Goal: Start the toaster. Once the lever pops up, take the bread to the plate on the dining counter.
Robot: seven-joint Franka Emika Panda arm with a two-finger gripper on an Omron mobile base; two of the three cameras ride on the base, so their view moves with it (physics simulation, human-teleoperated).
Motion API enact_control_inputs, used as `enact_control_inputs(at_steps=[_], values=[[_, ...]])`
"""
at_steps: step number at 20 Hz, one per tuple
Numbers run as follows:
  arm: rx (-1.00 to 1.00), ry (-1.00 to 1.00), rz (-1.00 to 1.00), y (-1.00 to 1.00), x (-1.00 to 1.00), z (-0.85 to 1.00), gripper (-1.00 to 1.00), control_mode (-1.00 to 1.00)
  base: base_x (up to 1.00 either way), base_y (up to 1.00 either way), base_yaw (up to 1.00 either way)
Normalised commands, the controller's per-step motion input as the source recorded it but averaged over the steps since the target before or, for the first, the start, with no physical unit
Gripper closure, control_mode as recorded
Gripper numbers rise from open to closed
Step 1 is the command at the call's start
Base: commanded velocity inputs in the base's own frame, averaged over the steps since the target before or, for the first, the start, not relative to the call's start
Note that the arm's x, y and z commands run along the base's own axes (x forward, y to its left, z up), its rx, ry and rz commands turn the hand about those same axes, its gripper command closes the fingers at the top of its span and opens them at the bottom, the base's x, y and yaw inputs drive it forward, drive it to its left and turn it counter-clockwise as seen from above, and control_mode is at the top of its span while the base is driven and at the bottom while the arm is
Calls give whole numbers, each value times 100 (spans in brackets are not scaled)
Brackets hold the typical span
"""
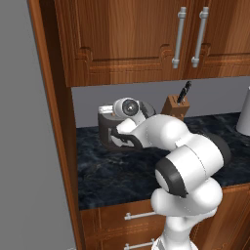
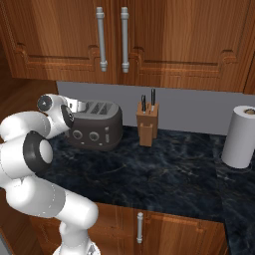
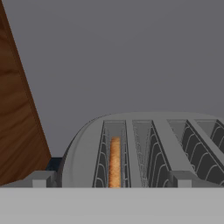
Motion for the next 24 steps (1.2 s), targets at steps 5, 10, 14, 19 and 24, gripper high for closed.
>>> enact_control_inputs(at_steps=[5,10,14,19,24], values=[[0,0,0,0,0,0,-100,-100,0,0,0],[0,0,0,0,0,0,-100,-100,0,0,0],[0,0,0,0,0,0,-100,-100,0,0,0],[0,0,0,0,0,0,-100,-100,0,0,0],[0,0,0,0,0,0,-100,-100,0,0,0]])
